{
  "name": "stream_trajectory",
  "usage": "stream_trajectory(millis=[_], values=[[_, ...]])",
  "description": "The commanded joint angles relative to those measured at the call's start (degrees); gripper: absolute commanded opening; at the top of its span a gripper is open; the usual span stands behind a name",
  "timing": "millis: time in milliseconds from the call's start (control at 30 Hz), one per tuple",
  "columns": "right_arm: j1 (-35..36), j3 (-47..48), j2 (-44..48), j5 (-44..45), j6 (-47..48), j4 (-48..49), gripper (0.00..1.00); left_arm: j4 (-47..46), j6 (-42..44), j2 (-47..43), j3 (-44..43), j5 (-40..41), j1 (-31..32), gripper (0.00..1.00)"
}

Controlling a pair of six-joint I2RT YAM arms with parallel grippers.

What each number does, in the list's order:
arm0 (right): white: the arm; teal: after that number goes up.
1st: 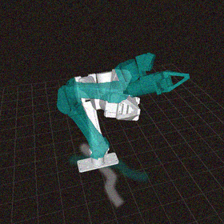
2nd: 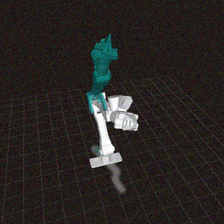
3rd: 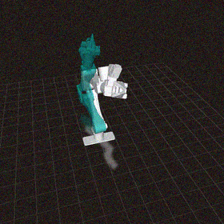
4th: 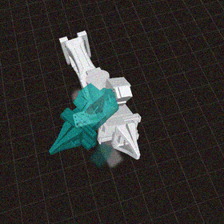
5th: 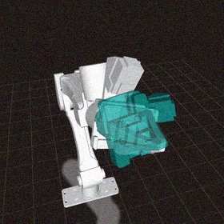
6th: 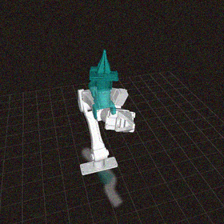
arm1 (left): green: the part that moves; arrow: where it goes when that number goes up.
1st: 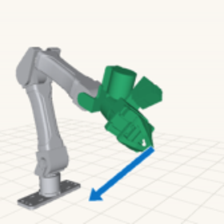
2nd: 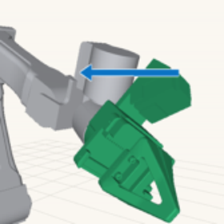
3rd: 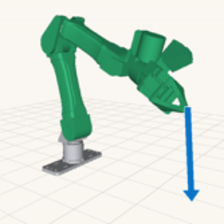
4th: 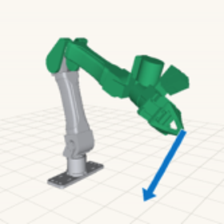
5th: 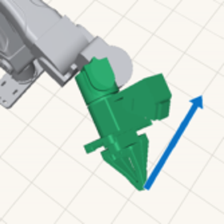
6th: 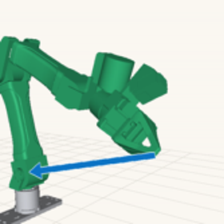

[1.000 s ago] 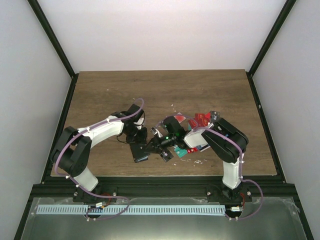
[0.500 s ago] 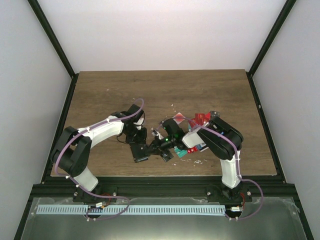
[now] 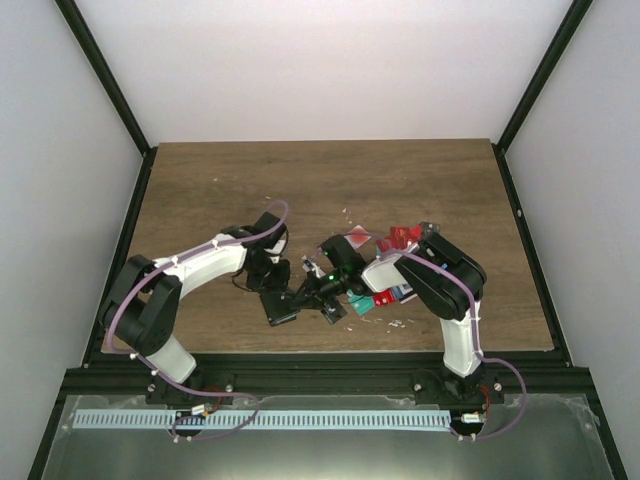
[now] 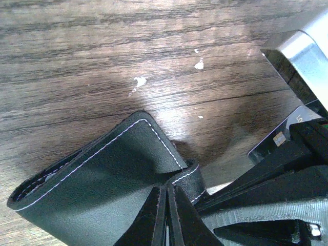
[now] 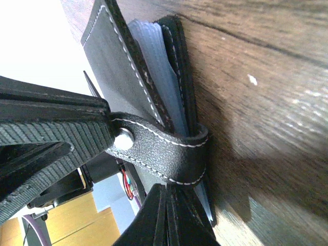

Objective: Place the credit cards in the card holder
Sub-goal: Close the card holder at the center of the board.

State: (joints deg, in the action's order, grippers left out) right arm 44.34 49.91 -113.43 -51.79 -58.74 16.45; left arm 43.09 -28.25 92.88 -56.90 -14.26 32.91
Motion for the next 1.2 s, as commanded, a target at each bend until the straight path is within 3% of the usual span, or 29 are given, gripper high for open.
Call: stream_trajectory(millis=[0, 1167], values=[[-0.21, -0.46, -2.61, 7.51, 1.38, -9.91, 0.01, 1.23, 0.85, -1.64, 1.54, 2.08, -0.12, 0.04], [-0.17, 2.52, -4.03, 10.38, 1.82, -14.83, 0.01, 0.11, -0.99, -4.94, 8.81, 5.24, 0.34, 0.04]])
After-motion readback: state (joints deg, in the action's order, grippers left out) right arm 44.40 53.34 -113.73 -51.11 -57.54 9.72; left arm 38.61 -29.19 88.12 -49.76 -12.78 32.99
